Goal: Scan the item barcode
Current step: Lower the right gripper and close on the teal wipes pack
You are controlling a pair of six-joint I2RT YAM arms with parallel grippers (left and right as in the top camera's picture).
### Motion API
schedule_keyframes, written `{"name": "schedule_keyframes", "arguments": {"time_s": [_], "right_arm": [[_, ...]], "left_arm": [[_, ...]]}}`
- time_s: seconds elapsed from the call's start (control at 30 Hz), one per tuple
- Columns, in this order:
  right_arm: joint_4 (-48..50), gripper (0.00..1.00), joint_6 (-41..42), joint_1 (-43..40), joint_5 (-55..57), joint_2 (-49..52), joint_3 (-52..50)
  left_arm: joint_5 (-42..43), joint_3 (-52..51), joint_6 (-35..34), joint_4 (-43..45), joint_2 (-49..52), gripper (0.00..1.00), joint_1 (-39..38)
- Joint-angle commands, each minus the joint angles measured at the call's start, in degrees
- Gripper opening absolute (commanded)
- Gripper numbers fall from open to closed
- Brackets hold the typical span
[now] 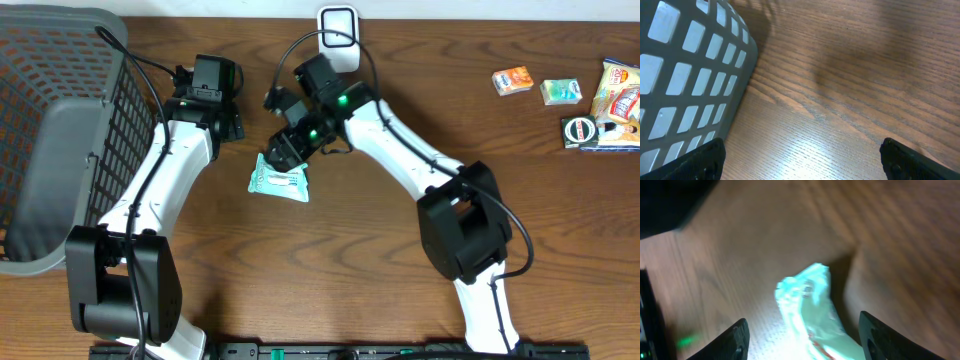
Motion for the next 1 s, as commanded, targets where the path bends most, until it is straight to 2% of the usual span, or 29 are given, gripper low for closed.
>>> {"name": "schedule_keyframes", "arguments": {"time_s": [0.0, 0.27, 0.4, 0.5, 0.73, 0.97], "right_arm": [[0.11, 0.65, -3.32, 1.03, 1.01, -1.16, -0.66], [2.58, 0.65, -3.32, 1.99, 2.69, -1.07, -3.96], [8.48, 0.66, -3.28, 1.97, 2.67, -1.07, -9.01], [10.67, 0.54, -3.23, 2.01, 2.64, -1.07, -11.23], [10.01, 0.01, -2.14, 1.84, 4.96, -1.05, -12.9], [7.15, 0.01, 3.85, -0.09, 14.29, -3.74, -12.59]], "left_arm": [[-0.76, 0.7, 0.31, -0.17, -0.24, 0.98, 0.04], [-0.76, 0.7, 0.31, -0.17, -0.24, 0.98, 0.04], [-0.76, 0.68, 0.31, -0.17, -0.24, 0.98, 0.04], [-0.76, 0.7, 0.31, -0.17, -0.24, 0.98, 0.04], [-0.76, 0.7, 0.31, -0.17, -0.24, 0.98, 0.04], [-0.76, 0.7, 0.31, -0.17, -0.24, 0.98, 0.04]]}}
